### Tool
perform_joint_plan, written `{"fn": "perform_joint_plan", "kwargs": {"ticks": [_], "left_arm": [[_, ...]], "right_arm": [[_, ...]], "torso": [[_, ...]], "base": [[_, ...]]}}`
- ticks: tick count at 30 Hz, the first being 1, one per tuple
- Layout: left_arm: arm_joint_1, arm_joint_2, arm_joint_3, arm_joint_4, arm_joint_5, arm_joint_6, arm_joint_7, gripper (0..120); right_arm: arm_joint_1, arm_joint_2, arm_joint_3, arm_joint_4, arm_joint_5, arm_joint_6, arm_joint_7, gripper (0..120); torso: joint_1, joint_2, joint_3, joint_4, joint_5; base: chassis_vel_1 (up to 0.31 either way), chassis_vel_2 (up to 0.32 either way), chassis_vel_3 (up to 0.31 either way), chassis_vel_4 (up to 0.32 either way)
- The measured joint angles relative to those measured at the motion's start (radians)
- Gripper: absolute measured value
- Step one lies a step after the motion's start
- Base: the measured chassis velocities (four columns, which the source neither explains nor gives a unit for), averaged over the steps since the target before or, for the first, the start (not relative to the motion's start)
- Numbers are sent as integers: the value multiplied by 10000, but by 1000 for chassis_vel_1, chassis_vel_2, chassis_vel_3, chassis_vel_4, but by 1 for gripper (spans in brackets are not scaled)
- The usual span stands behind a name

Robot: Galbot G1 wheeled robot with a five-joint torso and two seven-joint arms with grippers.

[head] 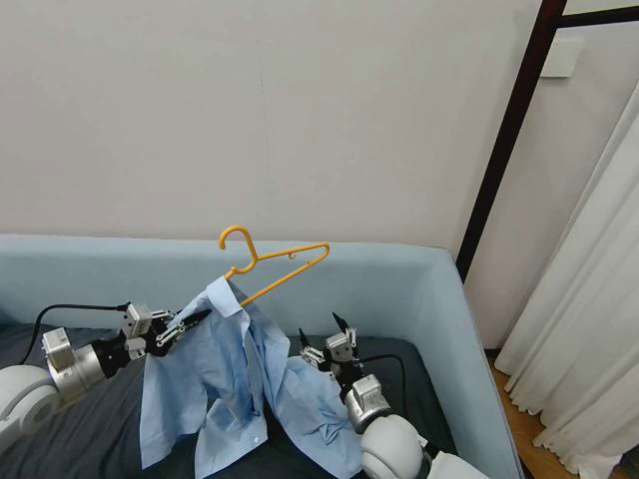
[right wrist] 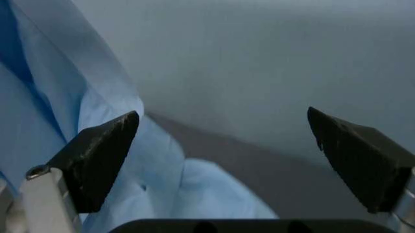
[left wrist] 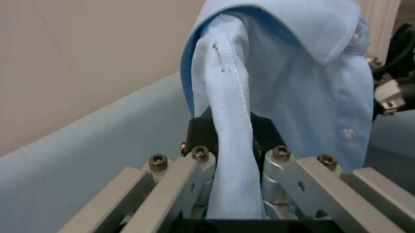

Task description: Pick up the clothes from the sofa and hang them on the clothes hanger.

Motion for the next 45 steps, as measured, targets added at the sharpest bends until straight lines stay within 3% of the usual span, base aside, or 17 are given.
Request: {"fn": "perform_joint_plan", "kwargs": {"ticks": [5,10,20,30,45], "left_arm": [[78,-99,-24,185,260,-147,73,7],[35,-234,3,419,343,-215,-4,7],[-128,-320,28,535,381,-221,-155,7],[-132,-357,-41,318,386,-237,-235,7],[-136,-365,-77,237,422,-272,-406,7]], "right_arm": [[230,286,238,-797,623,-856,-895,100],[-30,499,-366,-1648,-1089,11,-2000,100],[-177,1043,-1242,-2546,-2766,118,-1892,98],[-142,1452,-1405,-3044,-2868,-535,-1999,63],[-152,1355,-1215,-3090,-2715,-239,-2515,8]], "torso": [[1,0,0,3,-3],[0,0,1,-2,-3],[1,0,0,-2,-2],[0,0,1,-1,-2],[0,1,1,-1,-2]], "base": [[0,0,0,0],[0,0,0,0],[0,0,0,0],[0,0,0,0],[0,0,0,0]]}}
